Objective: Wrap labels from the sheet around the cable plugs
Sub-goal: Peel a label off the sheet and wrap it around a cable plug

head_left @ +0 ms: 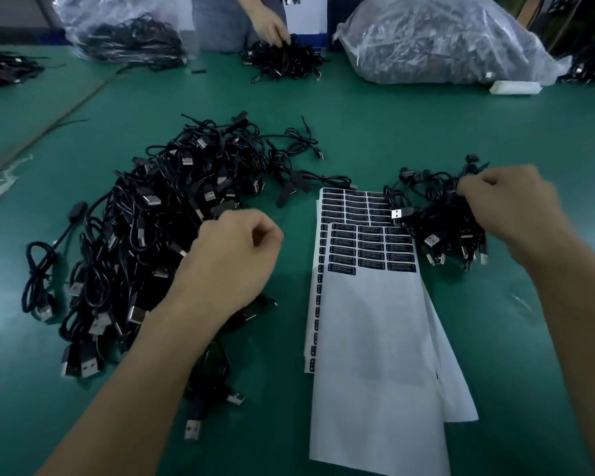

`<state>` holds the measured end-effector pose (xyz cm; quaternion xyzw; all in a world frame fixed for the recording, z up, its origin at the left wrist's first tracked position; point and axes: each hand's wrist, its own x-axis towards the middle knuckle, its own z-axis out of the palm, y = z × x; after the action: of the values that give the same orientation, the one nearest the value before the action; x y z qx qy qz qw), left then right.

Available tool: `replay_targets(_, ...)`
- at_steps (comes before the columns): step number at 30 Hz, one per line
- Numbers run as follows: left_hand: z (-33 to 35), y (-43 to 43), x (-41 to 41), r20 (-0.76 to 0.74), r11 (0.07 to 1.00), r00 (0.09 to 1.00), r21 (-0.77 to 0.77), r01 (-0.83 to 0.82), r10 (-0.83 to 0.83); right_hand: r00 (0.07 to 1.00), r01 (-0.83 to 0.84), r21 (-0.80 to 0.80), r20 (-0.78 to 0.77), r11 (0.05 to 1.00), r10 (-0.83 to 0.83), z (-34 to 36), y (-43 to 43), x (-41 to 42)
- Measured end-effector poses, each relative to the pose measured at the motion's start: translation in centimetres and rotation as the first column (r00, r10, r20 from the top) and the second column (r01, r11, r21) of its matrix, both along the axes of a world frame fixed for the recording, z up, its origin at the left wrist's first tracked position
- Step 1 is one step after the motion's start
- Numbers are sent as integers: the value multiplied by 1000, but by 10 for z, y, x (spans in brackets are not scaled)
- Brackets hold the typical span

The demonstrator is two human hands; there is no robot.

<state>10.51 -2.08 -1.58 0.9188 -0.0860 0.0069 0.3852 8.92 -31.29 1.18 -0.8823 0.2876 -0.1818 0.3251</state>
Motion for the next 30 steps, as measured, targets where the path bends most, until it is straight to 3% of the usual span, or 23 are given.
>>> replay_targets(3,6,-1,-5,-55,953,997,295,70,-56,1000,0,-50,-3,999,0,3,1,3)
replay_targets(7,4,-6,-9,-25,884,998,463,64,-60,1000,21,-266,-13,964,-26,-4,10,4)
replay_targets(9,0,-8,-9,13,871,999,491,31,-42,996,45,-330,93,943,-15,-10,24,-3)
replay_targets(12,-3,-11,-5,78,872,997,490,-23,-17,951,-75,-349,258,934,173,-20,57,-13)
replay_targets(16,-9,-21,11,261,873,963,482,-70,-67,873,-370,-317,204,873,444,-40,95,-24)
replay_targets(18,-10,-25,24,297,807,947,584,-82,-119,845,-467,-297,126,833,519,-52,101,-30)
replay_targets(21,-11,-25,42,230,649,966,754,-101,-117,837,-511,-239,83,826,541,-60,97,-34)
replay_targets(23,-13,-22,48,220,604,971,788,-120,-95,842,-500,-217,106,839,529,-61,93,-33)
replay_targets(30,-21,-17,49,403,691,913,679,-250,-65,846,-504,-169,104,847,523,-66,92,-32)
